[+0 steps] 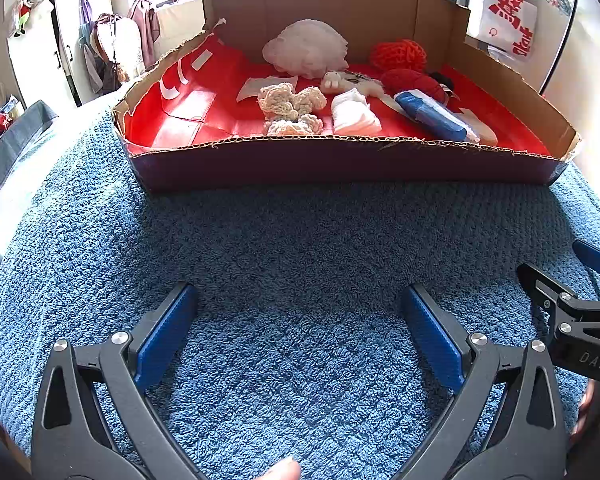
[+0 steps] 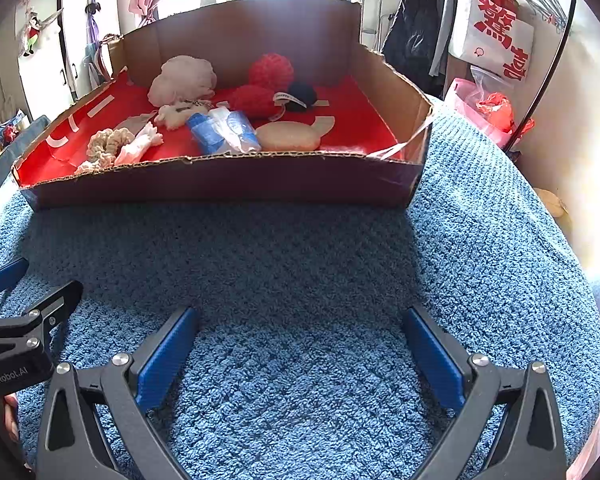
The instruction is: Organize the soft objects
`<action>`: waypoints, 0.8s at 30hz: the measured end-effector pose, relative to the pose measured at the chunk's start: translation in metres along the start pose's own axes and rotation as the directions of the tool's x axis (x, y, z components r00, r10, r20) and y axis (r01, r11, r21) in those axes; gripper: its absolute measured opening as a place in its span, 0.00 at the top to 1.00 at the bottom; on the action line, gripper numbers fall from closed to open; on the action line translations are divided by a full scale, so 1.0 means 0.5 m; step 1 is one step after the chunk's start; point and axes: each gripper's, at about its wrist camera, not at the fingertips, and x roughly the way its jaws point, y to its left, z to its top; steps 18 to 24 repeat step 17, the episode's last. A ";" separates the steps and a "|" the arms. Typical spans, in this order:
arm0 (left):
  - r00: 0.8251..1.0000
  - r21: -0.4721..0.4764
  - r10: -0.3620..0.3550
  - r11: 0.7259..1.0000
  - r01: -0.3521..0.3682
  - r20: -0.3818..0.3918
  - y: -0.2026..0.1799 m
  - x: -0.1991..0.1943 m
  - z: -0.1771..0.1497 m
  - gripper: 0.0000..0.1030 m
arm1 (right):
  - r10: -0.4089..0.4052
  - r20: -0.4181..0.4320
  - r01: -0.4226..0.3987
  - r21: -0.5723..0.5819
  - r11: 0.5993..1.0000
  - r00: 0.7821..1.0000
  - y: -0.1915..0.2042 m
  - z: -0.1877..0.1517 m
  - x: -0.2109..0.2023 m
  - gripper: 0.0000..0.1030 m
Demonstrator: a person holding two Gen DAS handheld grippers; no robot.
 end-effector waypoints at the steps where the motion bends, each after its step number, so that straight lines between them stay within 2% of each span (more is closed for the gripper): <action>1: 1.000 0.000 0.000 1.000 0.000 0.000 0.000 -0.001 -0.001 0.00 | -0.001 0.000 0.001 -0.001 1.000 1.000 0.000 0.000 0.000 0.00; 24: 1.000 0.004 -0.003 1.000 0.003 0.004 0.001 -0.002 -0.003 0.00 | -0.001 0.001 0.001 -0.002 1.000 1.000 0.000 0.000 0.000 0.00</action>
